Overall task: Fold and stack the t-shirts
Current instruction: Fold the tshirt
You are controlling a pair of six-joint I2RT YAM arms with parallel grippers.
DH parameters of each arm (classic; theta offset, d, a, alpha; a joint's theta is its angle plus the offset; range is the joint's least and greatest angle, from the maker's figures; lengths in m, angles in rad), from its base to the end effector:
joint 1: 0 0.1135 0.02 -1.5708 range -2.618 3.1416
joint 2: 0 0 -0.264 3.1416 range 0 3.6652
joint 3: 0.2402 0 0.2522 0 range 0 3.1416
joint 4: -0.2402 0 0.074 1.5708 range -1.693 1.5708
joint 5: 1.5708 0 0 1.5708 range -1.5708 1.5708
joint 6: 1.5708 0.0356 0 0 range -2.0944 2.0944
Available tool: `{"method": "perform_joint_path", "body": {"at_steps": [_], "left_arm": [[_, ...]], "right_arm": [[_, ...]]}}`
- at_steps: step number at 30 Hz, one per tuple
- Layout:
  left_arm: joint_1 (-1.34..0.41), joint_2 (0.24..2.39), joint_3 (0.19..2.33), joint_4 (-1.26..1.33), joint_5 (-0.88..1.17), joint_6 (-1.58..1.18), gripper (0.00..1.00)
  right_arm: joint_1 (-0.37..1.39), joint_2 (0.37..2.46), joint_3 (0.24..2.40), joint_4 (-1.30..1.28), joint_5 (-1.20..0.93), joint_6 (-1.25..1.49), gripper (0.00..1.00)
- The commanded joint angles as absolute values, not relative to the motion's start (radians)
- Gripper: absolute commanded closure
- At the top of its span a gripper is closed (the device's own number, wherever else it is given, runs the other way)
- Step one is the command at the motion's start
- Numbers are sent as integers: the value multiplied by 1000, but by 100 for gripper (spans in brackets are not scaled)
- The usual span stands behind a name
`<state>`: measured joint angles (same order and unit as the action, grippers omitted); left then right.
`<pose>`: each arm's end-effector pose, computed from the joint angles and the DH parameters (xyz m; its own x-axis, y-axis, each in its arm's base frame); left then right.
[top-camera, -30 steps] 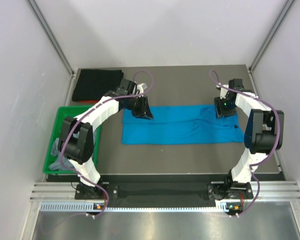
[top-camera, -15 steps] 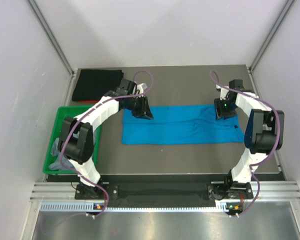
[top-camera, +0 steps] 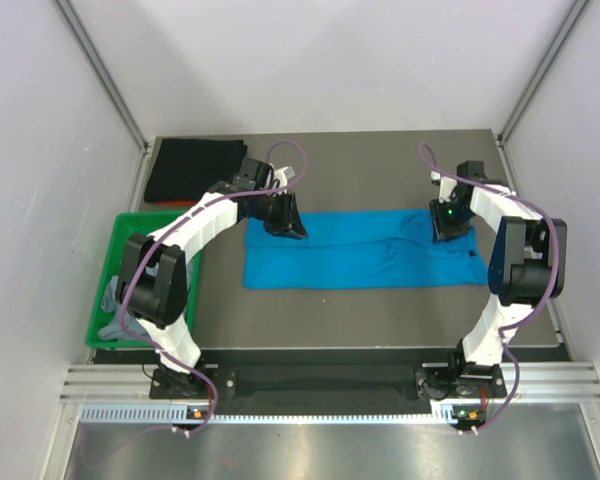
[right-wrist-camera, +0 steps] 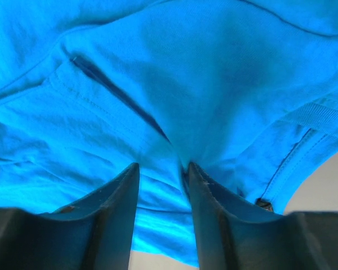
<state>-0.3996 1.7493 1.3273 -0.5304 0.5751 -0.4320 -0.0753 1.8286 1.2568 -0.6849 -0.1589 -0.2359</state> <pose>0.3380 -0.1638 0.2431 -0.9400 0.0156 -0.3409 0.2460 0.7233 -0.6452 0.3589 -0.0214 0.1829 -0.9281 -0.1614 -0.3356 -0.1968 0.9776 0.0741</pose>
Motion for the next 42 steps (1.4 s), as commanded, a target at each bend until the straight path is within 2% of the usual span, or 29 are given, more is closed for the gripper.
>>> {"method": "perform_joint_path", "body": {"at_steps": [1,7,10,15,18,19,22,25,33,42], "left_arm": [[-396,1704,1322,-485,609,-428,71],[-396,1694,1313,-471,633,-443,71],[-396,1689,1310,-462,646,-451,71],[-397,1677,1302,-459,644,-449,71],[-397,1671,1298,-460,638,-446,70],[-397,1674,1296,-459,638,-448,70],[-397,1680,1301,-453,650,-453,70],[-397,1687,1302,-454,647,-453,70],[-397,1695,1307,-459,644,-448,70],[-397,1707,1311,-465,634,-442,70]], "right_arm": [[-80,1781,1262,-709,-189,-236,67],[-72,1692,1216,-686,-192,-189,96],[-63,1683,1204,-684,-181,-166,99],[-51,1664,1164,-651,-144,-146,100],[-49,1663,1175,-617,-170,-158,84],[-49,1670,1189,-618,-188,-164,76],[-38,1712,1249,-629,-251,-199,65],[-31,1764,1292,-623,-296,-232,59],[-29,1836,1358,-629,-367,-313,53],[-32,1928,1401,-652,-393,-359,51]]}}
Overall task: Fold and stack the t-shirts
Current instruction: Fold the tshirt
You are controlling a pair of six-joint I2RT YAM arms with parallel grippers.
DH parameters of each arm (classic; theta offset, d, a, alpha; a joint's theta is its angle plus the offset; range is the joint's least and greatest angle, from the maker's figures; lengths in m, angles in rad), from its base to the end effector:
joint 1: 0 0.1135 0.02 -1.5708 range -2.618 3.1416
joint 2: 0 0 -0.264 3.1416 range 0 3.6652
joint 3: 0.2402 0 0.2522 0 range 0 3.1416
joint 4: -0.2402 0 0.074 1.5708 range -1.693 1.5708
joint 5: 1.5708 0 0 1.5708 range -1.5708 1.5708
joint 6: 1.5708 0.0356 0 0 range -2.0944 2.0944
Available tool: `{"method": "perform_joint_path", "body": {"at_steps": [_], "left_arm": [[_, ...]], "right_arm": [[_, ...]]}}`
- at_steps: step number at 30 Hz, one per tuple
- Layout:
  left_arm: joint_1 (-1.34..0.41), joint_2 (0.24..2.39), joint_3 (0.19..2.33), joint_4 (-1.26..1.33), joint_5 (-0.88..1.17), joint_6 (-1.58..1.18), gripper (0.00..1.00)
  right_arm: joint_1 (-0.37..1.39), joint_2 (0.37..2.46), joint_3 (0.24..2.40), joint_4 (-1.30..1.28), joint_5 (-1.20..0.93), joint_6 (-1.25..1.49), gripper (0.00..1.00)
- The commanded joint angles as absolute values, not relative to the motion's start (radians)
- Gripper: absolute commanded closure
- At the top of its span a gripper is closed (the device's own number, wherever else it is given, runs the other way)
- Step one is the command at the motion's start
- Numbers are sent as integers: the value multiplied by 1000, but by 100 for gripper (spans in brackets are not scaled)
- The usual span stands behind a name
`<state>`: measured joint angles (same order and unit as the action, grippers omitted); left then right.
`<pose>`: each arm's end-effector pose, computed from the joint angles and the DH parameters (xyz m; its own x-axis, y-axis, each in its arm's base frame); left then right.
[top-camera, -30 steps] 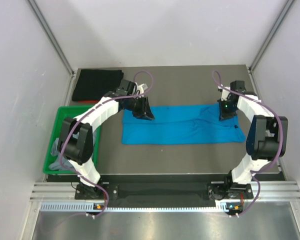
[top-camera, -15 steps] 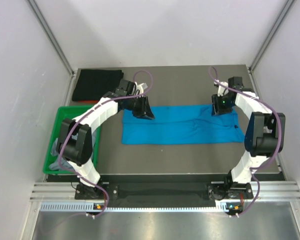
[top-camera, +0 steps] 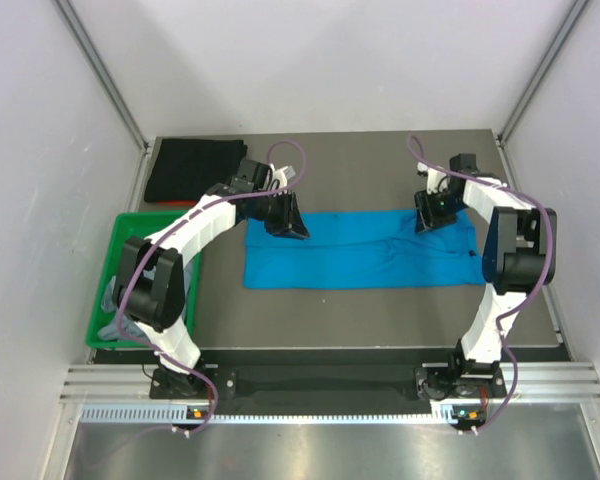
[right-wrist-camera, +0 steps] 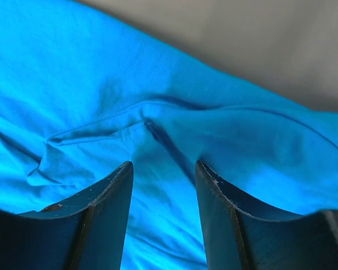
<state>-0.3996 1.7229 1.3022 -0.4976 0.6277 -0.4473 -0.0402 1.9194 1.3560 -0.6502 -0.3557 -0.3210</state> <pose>0.3332 -0.1634 0.2475 -0.9382 0.0162 -0.3456 0.2635 0.6809 -0.6834 0.3870 -0.0032 0.1809 -0.8618 -0.2613 -0.4347 -0.3750 0.9053 0.1993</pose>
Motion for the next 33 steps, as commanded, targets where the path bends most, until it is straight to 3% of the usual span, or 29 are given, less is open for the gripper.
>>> {"method": "perform_joint_path", "body": {"at_steps": [1,11,21,33], "left_arm": [[-397,1710,1316,-475,635,-439,70],[-397,1715,1315,-468,646,-445,70],[-397,1707,1313,-466,646,-445,70],[-397,1689,1304,-457,660,-452,70]], "right_arm": [[-32,1933,1402,-650,-393,-362,51],[-38,1936,1394,-664,-422,-365,54],[-37,1869,1362,-667,-440,-334,69],[-35,1769,1266,-657,-431,-281,72]]}}
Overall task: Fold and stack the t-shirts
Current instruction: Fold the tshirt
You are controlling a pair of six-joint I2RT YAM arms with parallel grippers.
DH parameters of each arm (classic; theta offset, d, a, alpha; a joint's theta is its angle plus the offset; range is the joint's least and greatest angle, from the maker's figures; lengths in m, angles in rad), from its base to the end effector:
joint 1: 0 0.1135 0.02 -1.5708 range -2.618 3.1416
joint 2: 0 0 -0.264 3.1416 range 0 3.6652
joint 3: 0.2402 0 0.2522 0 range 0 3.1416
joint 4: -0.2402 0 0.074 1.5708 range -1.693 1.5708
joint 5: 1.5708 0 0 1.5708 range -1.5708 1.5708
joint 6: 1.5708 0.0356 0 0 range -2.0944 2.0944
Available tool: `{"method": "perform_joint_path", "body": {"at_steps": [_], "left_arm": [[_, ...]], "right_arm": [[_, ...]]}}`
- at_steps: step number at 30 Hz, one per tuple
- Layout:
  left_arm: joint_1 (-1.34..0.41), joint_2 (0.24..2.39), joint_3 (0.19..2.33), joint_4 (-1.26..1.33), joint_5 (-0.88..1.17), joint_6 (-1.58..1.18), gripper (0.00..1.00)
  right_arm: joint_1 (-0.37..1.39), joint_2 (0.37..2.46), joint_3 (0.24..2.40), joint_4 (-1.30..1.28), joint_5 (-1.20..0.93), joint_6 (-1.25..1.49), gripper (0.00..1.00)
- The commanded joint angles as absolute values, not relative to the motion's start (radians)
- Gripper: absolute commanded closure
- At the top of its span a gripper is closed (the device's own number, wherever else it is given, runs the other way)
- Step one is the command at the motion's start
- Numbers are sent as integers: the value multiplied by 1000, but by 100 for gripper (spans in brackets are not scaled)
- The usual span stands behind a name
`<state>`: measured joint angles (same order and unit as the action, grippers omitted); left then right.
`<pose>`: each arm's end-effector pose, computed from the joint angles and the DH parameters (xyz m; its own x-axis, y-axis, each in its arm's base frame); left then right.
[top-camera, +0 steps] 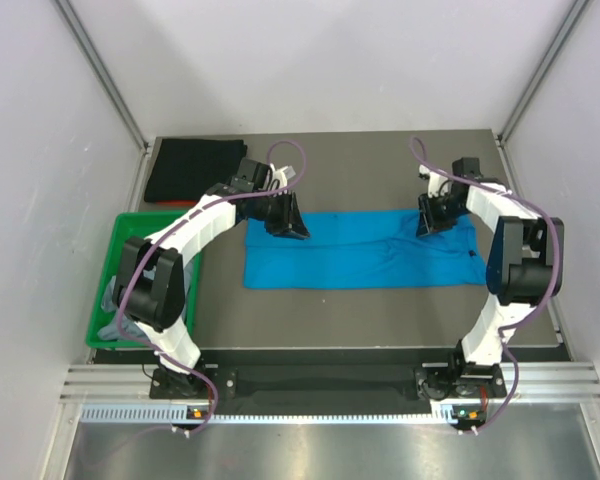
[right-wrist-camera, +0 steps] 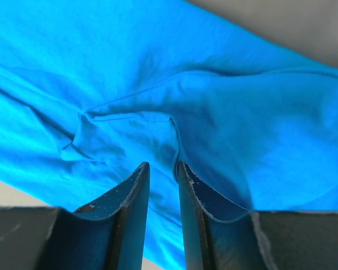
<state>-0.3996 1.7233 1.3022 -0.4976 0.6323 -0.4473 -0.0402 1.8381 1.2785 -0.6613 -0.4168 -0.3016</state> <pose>0.3331 -0.1635 0.2474 -0.9388 0.0177 -0.3440 0.2642 0.6779 -0.6860 0.3660 -0.0003 0.1888 -0.8660 -0.2370 -0.4403 -0.3761 0.8890 0.2613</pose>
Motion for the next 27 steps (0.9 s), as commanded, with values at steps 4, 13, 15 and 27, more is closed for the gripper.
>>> {"method": "perform_joint_path", "body": {"at_steps": [4,13,15,27], "left_arm": [[-397,1681,1301,-453,661,-453,70],[-400,1675,1295,-449,661,-453,70],[-400,1677,1295,-449,663,-454,70],[-400,1680,1296,-448,664,-454,70]], "right_arm": [[-35,1741,1206,-637,-419,-256,72],[-32,1709,1164,-608,-414,-218,72],[-31,1703,1154,-595,-384,-207,72],[-8,1669,1118,-426,-324,-173,74]]}}
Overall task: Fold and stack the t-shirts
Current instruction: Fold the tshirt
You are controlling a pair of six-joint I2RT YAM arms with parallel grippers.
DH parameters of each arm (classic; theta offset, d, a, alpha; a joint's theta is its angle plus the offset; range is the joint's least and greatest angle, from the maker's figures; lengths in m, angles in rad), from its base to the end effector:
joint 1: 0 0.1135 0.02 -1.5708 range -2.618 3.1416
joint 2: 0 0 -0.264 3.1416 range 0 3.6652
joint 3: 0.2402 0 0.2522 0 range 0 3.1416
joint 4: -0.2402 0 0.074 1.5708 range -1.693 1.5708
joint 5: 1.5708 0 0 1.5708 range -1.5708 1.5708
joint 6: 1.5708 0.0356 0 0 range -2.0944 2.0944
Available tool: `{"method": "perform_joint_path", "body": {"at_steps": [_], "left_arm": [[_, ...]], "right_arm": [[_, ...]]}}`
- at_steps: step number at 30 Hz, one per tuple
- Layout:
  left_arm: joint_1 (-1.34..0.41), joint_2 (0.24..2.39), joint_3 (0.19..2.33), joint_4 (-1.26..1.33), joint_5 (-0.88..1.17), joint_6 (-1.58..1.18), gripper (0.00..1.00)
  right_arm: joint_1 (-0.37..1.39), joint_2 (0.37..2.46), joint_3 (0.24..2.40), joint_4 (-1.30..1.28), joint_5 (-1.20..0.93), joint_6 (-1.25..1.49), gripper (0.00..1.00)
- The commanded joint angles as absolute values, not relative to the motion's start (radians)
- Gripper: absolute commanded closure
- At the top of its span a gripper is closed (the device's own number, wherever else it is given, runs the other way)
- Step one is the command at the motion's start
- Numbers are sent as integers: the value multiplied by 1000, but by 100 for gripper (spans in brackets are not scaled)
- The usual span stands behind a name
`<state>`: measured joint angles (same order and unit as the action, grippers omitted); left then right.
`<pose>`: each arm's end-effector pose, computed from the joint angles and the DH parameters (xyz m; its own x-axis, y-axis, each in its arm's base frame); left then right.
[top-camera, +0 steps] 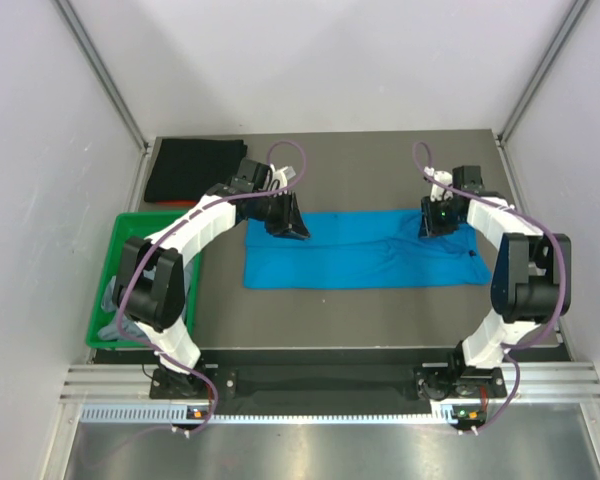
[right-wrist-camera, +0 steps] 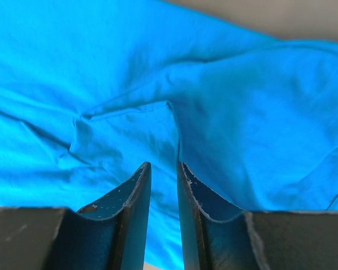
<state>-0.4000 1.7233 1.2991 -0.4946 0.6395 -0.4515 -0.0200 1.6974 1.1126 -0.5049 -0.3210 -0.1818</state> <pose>0.3328 -0.1638 0.2468 -0.9406 0.0176 -0.3390 0.2618 0.6732 -0.6916 0.3407 0.0044 0.1946 -0.8487 -0.1546 -0.5057 -0.2851 0.9392 0.1914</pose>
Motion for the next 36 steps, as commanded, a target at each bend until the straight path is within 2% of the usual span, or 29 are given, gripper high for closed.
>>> {"method": "perform_joint_path", "body": {"at_steps": [1,16,24,36], "left_arm": [[-400,1681,1296,-449,661,-453,70],[-400,1678,1296,-453,661,-449,70],[-400,1689,1295,-445,673,-457,70],[-400,1689,1292,-449,670,-453,70]], "right_arm": [[-8,1677,1120,-426,-330,-176,74],[-8,1759,1187,-445,-250,-227,70],[-8,1772,1242,-494,-270,-264,67],[-17,1905,1296,-614,-293,-322,60]]}}
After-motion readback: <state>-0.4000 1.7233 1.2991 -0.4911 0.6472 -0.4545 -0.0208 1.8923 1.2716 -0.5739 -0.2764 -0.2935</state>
